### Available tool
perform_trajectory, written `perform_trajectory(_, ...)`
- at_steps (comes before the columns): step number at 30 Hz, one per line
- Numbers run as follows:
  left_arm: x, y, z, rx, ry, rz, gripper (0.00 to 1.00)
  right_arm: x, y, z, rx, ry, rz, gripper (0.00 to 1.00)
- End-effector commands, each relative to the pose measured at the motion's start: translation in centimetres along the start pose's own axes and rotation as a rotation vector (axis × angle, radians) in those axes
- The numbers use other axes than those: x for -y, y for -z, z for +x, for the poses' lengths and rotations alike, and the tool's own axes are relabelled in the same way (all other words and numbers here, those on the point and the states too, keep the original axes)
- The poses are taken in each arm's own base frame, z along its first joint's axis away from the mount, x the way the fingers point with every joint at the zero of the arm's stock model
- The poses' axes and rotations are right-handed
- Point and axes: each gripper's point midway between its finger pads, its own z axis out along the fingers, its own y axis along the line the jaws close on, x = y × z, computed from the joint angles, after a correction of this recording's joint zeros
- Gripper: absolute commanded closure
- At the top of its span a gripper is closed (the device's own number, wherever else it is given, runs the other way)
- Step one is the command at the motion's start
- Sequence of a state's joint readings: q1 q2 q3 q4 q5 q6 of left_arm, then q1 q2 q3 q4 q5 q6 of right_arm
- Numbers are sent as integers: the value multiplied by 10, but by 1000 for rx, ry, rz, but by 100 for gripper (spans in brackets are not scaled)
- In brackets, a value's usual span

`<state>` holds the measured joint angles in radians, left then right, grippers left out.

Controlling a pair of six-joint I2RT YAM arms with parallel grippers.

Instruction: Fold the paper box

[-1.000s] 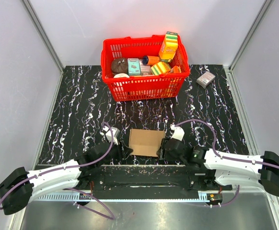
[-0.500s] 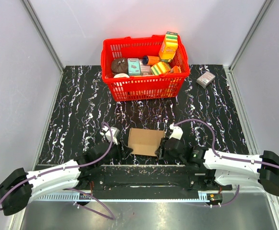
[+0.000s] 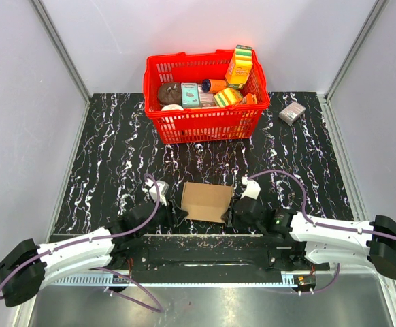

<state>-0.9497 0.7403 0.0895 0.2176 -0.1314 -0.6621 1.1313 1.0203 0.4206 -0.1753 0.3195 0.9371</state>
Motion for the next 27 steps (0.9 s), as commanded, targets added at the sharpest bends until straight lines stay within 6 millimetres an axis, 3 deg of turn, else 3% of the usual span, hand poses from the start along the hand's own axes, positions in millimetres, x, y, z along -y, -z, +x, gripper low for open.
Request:
perform_trajectory(1, 23, 0, -22, 61, 14, 76, 55, -25, 2, -11, 35, -45, -95, 57)
perform_trajectory(8, 25, 0, -21, 58, 18, 85, 55, -25, 2, -12, 41, -46, -94, 59)
perform_trajectory(20, 18, -2, -24, 71, -25, 54, 56, -6, -2, -15, 88, 24, -41, 59)
perform_trajectory(27, 19, -3, -28, 87, -40, 52, 56, -3, -3, -20, 137, 71, -63, 65)
